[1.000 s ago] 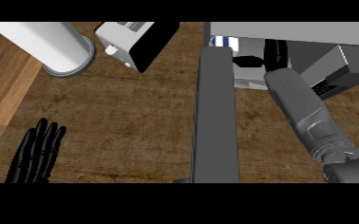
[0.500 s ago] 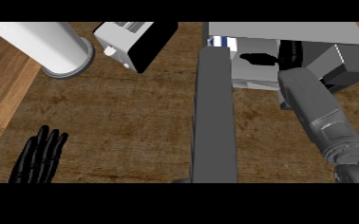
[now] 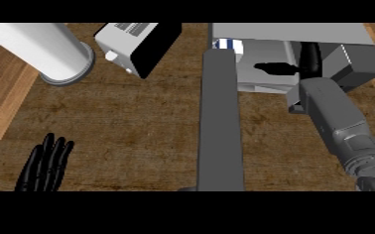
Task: Pick up the milk, place it into the microwave and close the microwave
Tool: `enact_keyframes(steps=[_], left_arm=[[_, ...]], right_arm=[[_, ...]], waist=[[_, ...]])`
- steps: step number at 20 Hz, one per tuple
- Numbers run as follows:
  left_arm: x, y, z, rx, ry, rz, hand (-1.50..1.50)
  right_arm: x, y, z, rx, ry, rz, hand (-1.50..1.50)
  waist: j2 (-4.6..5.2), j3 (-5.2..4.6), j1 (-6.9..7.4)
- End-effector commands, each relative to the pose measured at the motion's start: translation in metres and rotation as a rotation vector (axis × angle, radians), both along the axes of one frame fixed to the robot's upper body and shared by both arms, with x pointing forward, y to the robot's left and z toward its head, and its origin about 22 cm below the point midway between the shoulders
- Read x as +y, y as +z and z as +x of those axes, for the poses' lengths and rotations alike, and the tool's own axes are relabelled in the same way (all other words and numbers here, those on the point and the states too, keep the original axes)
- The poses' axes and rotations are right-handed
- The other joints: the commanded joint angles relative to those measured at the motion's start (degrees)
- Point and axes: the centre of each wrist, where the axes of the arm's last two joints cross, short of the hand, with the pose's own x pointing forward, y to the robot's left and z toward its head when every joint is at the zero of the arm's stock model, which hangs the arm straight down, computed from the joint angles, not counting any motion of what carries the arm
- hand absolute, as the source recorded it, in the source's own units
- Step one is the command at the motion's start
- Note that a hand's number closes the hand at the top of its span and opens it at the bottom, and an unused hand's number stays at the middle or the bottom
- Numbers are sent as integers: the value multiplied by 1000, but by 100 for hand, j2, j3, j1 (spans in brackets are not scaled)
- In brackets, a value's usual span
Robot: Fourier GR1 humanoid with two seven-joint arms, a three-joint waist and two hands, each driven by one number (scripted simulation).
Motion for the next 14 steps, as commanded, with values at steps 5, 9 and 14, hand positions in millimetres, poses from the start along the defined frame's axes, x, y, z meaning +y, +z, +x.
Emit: enact_keyframes(steps=[5,9,14], left_arm=[[-1,-3,5,-4,1,-38,-150],[4,-8,3,-1,-15,-13,-150],[-10,2,6,1,1,-36,-150]], right_arm=[[-15,-29,-20,46,87,138,-150],[-4,-67,-45,96,164,185,-150],[-18,-79,-58,162,121,196,-150]], waist=[[-42,7,-162],[-44,7,-167],[-73,7,-250]])
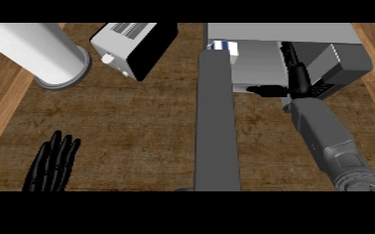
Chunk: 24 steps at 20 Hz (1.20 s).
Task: Pick up the milk, place it into the microwave and close the microwave
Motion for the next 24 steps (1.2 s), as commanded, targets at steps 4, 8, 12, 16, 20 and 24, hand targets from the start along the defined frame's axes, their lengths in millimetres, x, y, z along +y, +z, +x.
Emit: enact_keyframes(steps=[4,8,12,16,20,24], left_arm=[[-13,10,-9,1,17,-9,-150],[-1,-10,-11,34,5,-10,-150],[2,-16,-2,55,-83,-19,-150],[2,-20,-1,68,-206,-20,-150],[-7,-19,10,92,-290,64,150],[-42,-11,19,63,-307,89,150]], right_arm=[[-12,-58,-51,116,17,55,-150],[-7,-89,-85,128,29,131,-150],[-25,-91,-95,121,53,196,-150],[2,-119,-123,140,72,263,-150],[-8,-132,-151,138,143,333,-150],[-27,-140,-180,102,127,362,-150]], waist=[[15,60,-167],[9,55,-173],[6,53,-203],[8,50,-206],[6,53,-242],[-4,52,-260]])
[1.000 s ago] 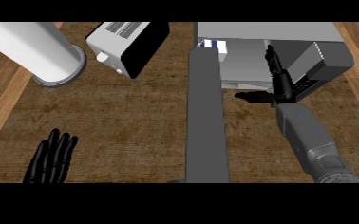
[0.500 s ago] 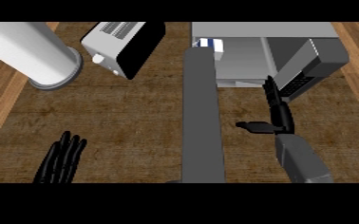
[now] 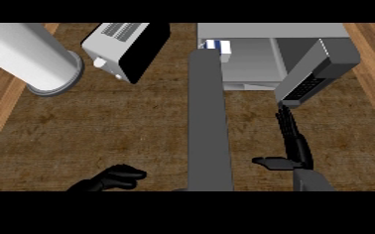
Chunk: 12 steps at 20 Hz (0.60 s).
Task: Pick up the milk, place it into the microwave and close the microwave
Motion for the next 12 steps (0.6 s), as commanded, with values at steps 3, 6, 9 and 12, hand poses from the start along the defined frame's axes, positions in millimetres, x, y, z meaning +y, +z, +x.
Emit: enact_keyframes(steps=[3,6,9,12], left_arm=[[-16,-1,11,19,-52,-16,150],[-19,-12,32,38,-87,37,150],[-38,-21,50,33,-129,68,150],[-43,-29,50,36,-234,93,150]], right_arm=[[-29,5,-20,-87,30,71,-150],[-30,-10,-65,-76,13,78,-150],[-45,1,-72,-73,39,81,-150],[-39,-5,-94,-89,4,66,-150]], waist=[[-6,-3,2],[-12,-8,-85],[-7,-10,-107],[6,-3,-29]])
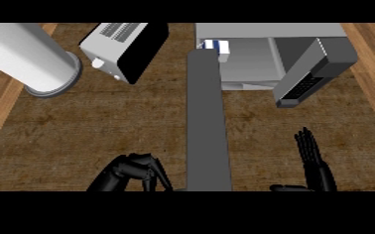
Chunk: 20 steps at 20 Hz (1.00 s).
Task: Pick up the milk, place it into the microwave and close the microwave
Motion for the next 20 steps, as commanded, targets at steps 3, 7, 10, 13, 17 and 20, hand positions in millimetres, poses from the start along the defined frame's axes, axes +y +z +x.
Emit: enact_keyframes(steps=[3,7,10,13,17,20], left_arm=[[-28,-9,31,64,-158,128,150],[-61,-29,40,123,-281,152,150],[-85,-35,51,54,-282,194,150],[-103,-36,59,33,-298,244,150],[-136,-45,48,22,-320,303,150],[-144,-61,44,73,-329,292,150]], right_arm=[[-16,4,-38,-60,38,59,-150],[-30,13,-44,-70,32,73,-150],[-35,30,-47,-109,63,69,-150],[-51,39,-68,-113,70,44,-150],[-31,47,-48,-163,118,72,-150],[-39,66,-48,-207,176,106,-150]], waist=[[15,3,-52],[26,7,-24],[23,-1,-104],[26,2,-115],[32,5,-163],[56,-2,-380]])
